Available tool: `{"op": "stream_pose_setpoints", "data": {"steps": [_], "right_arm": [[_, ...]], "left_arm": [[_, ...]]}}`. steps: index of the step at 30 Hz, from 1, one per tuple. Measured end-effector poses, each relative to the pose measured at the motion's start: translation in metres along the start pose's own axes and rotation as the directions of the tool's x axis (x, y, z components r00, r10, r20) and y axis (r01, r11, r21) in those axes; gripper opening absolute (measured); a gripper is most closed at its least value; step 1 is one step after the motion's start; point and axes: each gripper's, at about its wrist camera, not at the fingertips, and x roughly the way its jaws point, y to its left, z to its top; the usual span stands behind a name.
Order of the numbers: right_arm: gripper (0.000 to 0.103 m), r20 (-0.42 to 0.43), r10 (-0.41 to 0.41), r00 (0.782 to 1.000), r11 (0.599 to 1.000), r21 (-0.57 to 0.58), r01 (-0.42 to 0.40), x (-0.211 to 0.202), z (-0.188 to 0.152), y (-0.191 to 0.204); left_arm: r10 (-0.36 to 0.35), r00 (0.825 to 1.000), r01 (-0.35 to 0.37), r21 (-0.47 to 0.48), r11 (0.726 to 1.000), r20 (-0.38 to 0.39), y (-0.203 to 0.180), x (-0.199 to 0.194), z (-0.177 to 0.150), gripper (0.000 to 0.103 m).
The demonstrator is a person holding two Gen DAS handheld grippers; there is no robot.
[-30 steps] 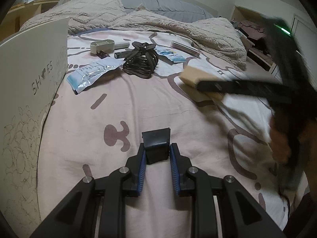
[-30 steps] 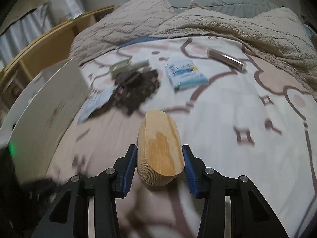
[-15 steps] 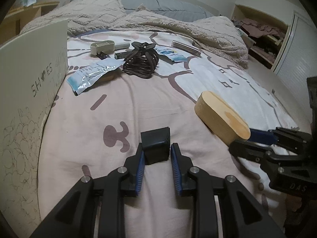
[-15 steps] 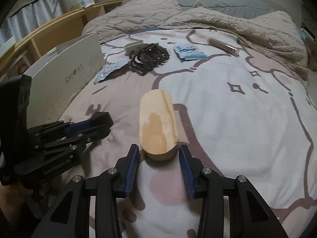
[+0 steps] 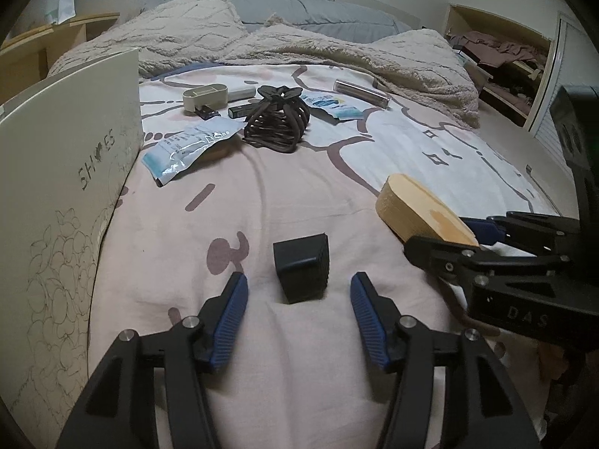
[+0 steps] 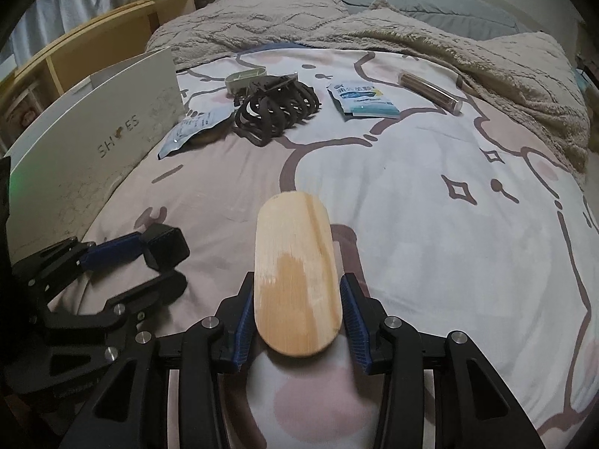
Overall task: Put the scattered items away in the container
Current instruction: 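Lift the wooden block with the right gripper and carry it toward the white box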
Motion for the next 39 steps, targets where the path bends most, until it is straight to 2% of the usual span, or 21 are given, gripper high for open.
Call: {"op": "stream_pose_setpoints", "data": {"steps": [7,10,13,14,15,19,27,39], "right_arm": [[0.044,0.007,-0.008,1.0,1.0,-0.002,0.008,0.002,-0.001,0.001],[0.043,0.014,0.0,1.0,1.0,0.012,0.0,0.0,-0.002,-0.001],[0.041,0.023,-0.011,1.0,1.0,0.009,0.011,-0.002,-0.003,0.001],[0.041,0.025,-0.015,1.0,1.0,0.006,0.015,-0.003,-0.004,0.003],[0.041,0.027,-0.017,0.999,1.0,0.004,0.017,-0.004,-0.004,0.004],[0.041,0.034,-0.013,0.999,1.0,0.006,0.013,-0.009,-0.008,0.006],[0.041,0.046,-0.002,0.999,0.999,0.034,0.001,-0.024,-0.017,0.007],[0.041,0.113,-0.004,0.994,0.998,0.067,-0.004,-0.068,-0.021,0.023]], "left_arm": [[-0.001,1.0,0.0,-0.049,0.999,-0.015,0.005,0.005,0.007,0.057],[0.012,1.0,-0.012,-0.041,0.999,-0.02,0.003,0.006,0.008,0.055],[0.023,1.0,-0.024,-0.036,0.999,-0.02,0.002,0.006,0.007,0.039],[0.023,1.0,-0.024,-0.036,0.999,-0.019,0.002,0.005,0.007,0.029],[0.026,0.999,-0.027,-0.033,0.999,-0.018,0.001,0.005,0.007,0.028],[0.032,0.999,-0.032,-0.014,0.999,-0.012,-0.003,0.001,0.007,0.028],[0.024,1.0,-0.024,-0.039,0.999,0.015,-0.007,-0.017,0.009,0.027],[0.031,0.997,-0.028,-0.039,0.999,0.076,-0.011,-0.063,0.01,0.027]]}}
